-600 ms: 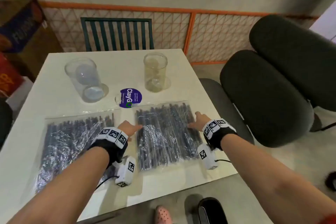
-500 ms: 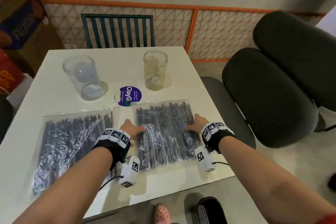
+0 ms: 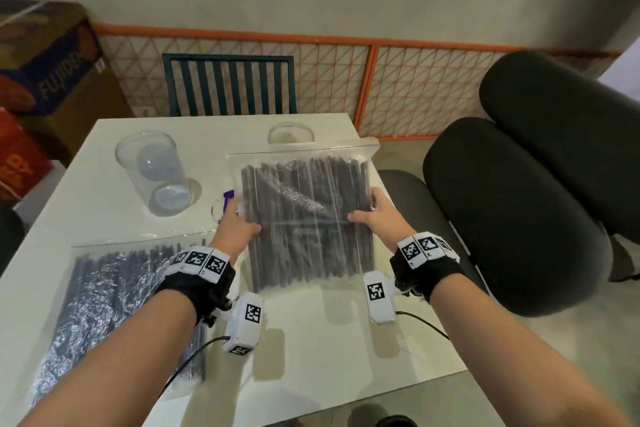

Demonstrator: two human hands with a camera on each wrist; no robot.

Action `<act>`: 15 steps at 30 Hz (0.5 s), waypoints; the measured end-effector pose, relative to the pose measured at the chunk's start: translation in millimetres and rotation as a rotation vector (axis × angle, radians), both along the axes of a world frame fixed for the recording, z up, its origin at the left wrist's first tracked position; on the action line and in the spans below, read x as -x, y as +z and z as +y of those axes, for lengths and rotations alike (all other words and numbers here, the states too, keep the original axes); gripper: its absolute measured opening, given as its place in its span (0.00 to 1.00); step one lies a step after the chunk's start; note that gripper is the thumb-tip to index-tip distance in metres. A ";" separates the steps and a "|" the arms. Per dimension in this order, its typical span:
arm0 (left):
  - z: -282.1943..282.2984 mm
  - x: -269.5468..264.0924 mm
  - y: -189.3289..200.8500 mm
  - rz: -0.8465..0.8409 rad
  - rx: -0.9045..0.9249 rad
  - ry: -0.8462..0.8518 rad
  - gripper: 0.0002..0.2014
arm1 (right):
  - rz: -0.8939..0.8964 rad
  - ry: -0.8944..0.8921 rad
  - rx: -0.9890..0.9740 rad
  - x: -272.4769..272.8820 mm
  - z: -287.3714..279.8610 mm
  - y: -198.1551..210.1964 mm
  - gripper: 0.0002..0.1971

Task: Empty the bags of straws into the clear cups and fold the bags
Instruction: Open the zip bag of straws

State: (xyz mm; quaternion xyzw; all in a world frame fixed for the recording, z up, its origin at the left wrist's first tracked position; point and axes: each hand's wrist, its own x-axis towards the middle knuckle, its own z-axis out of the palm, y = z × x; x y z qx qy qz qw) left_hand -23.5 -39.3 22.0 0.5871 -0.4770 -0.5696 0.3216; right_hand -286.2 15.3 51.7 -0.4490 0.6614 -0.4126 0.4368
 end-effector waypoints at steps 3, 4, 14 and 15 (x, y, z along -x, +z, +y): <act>-5.7 3.4 11.2 -0.008 0.080 -0.026 0.38 | -0.206 -0.034 0.082 -1.7 -4.5 16.7 0.34; -3.3 6.7 20.7 -0.012 0.098 -0.007 0.40 | -0.239 -0.040 0.120 -3.1 -5.4 21.9 0.34; 57.0 77.9 133.6 -0.046 0.647 -0.098 0.07 | -0.178 0.010 0.232 -13.7 1.3 43.9 0.31; 59.6 86.9 141.8 0.065 0.498 -0.162 0.09 | -0.169 0.034 0.252 -14.7 2.7 45.1 0.24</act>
